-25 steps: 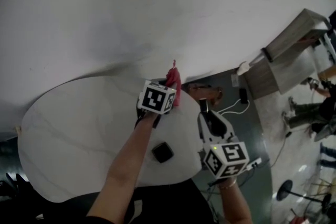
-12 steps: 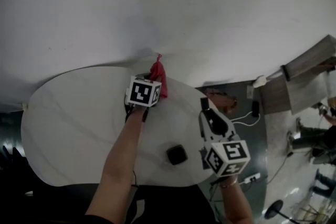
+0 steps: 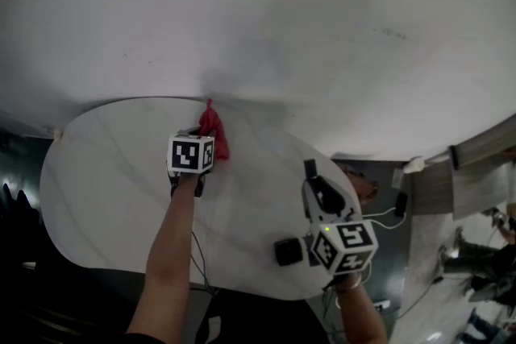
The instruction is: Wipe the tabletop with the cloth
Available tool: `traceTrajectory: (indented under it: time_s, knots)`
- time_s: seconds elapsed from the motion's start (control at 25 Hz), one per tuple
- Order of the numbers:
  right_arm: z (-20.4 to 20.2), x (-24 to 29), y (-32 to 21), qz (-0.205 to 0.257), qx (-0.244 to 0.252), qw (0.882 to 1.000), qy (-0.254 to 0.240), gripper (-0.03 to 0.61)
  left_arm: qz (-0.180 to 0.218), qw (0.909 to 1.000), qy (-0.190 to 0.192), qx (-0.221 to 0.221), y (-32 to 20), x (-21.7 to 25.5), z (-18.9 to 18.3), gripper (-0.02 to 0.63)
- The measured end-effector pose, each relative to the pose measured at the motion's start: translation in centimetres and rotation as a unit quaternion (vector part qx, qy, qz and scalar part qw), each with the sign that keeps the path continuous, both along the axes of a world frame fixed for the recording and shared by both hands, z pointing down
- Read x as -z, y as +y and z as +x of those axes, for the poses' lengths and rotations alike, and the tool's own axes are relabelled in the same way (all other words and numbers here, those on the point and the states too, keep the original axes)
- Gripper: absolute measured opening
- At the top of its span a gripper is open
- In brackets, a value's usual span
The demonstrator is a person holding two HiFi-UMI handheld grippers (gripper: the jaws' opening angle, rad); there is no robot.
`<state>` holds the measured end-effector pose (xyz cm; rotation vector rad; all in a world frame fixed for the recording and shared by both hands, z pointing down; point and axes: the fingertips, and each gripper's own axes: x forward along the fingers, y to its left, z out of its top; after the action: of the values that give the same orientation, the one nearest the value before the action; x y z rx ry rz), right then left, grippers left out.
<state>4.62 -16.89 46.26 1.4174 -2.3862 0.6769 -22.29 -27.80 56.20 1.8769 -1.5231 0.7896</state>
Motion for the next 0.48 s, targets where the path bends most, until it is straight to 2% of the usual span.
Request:
traceTrajectory:
  time_s: [0.24, 0.48]
  knots:
    - [0.0, -0.2, 0.1, -0.003, 0.001, 1.0, -0.002, 0.092, 0.042, 0.9978, 0.031, 0.042, 2.5, 2.9, -2.7, 0.058]
    - [1.1, -0.4, 0.1, -0.001, -0.005, 1.0, 0.008, 0.092, 0.093, 0.9947, 0.038, 0.023, 3.6, 6.4, -0.5, 0.058]
